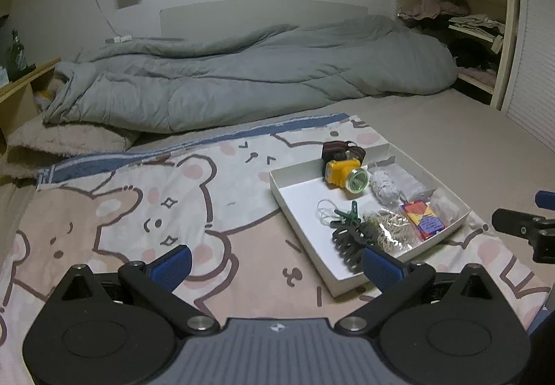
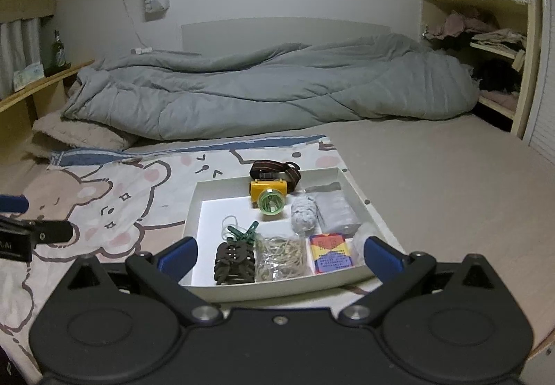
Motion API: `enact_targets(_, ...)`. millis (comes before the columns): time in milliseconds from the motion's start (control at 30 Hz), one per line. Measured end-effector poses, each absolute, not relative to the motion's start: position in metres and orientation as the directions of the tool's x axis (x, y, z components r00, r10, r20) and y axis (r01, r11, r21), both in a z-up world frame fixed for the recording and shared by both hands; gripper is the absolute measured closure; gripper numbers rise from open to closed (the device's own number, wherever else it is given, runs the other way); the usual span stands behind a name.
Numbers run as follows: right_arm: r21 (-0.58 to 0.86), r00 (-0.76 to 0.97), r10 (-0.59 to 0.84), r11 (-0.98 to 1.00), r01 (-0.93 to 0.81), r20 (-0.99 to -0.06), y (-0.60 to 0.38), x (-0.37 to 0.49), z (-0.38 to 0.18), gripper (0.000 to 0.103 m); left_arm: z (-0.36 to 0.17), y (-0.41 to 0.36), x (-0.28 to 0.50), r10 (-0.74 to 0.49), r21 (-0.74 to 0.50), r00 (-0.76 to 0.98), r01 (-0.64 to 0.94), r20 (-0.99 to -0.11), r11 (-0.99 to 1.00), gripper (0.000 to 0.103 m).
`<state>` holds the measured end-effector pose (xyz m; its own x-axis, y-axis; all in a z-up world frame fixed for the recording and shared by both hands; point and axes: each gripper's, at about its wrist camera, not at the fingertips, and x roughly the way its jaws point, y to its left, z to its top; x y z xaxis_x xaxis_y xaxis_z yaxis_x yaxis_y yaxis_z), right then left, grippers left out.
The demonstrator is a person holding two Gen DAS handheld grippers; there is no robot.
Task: Organize objects
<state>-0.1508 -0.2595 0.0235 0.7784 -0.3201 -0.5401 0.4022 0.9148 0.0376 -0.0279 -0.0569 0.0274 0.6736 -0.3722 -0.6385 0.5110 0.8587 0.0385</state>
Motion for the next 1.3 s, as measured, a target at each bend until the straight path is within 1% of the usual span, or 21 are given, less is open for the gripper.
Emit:
enact_targets(233,0.038,0.769,-0.323,0.911,0.410,-0.552,-0.254,-0.151,0.012,0.000,0.014,-0.052,-0.029,-0.360,0.026,0.663,0.497,-0.657,0.867,0.000)
enact_targets(433,0.022,0.710,-0.372,0.878,0.479,-0.598,-0.254,-0.146,0.000,0.000,0.009,-0.048,-0.029,-0.353,0.028,0.661,0.493,-0.662,0.870,0.000)
enact_targets(800,0.000,0.710,-0.345,0.899,0.437,-0.615,-0.246,-0.142,-0.004,0.000,0.001,-0.048,-0.027,-0.329,0.044,0.650,0.488,-0.685,0.872,0.000)
enact_targets(1300,-0.015,0.700,-0.345,0.902,0.431,-0.625,-0.244,-0.141,-0.005,0.000,-0.002,-0.049,-0.025,-0.331,0.021,0.624,0.487,-0.708,0.873,0.000)
